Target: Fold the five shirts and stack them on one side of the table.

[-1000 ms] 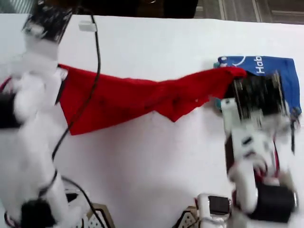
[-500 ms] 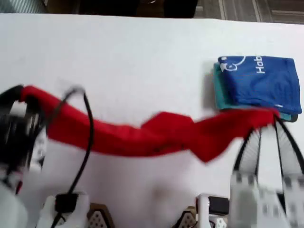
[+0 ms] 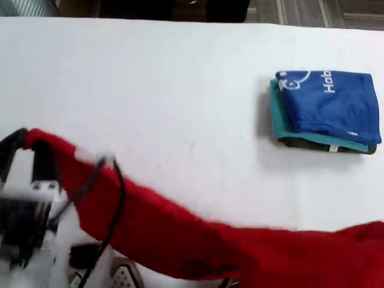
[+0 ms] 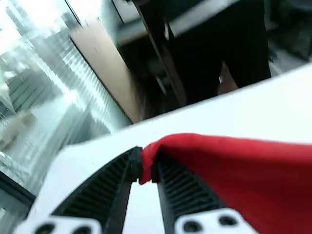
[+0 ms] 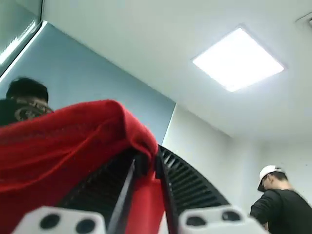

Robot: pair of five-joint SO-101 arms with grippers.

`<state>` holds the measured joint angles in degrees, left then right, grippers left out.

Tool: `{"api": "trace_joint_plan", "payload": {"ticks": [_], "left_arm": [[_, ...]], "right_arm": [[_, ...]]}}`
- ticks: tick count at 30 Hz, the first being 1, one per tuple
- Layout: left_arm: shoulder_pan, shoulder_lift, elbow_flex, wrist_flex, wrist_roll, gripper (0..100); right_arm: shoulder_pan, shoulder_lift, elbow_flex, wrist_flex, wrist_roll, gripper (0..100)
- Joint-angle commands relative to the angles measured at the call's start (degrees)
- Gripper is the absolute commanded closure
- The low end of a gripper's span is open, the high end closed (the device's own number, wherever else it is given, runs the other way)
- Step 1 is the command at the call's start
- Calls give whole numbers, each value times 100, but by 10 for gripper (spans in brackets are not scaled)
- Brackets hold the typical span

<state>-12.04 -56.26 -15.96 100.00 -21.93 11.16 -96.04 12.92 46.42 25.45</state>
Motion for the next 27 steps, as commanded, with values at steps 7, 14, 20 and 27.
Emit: {"api": "trace_joint_plan", "payload": {"ticks": [7, 14, 20, 27], "left_arm": [[-527, -18, 699, -721, 273, 972], [-949, -18, -453, -299, 264, 972], [-1011, 26, -558, -211, 281, 972], [-1037, 44, 840, -1538, 273, 973]], "right_arm": [[31, 620, -62, 233, 0, 978], [31, 48, -26, 242, 9, 978], [31, 338, 176, 84, -35, 978], [-444, 1596, 835, -708, -18, 978]]}}
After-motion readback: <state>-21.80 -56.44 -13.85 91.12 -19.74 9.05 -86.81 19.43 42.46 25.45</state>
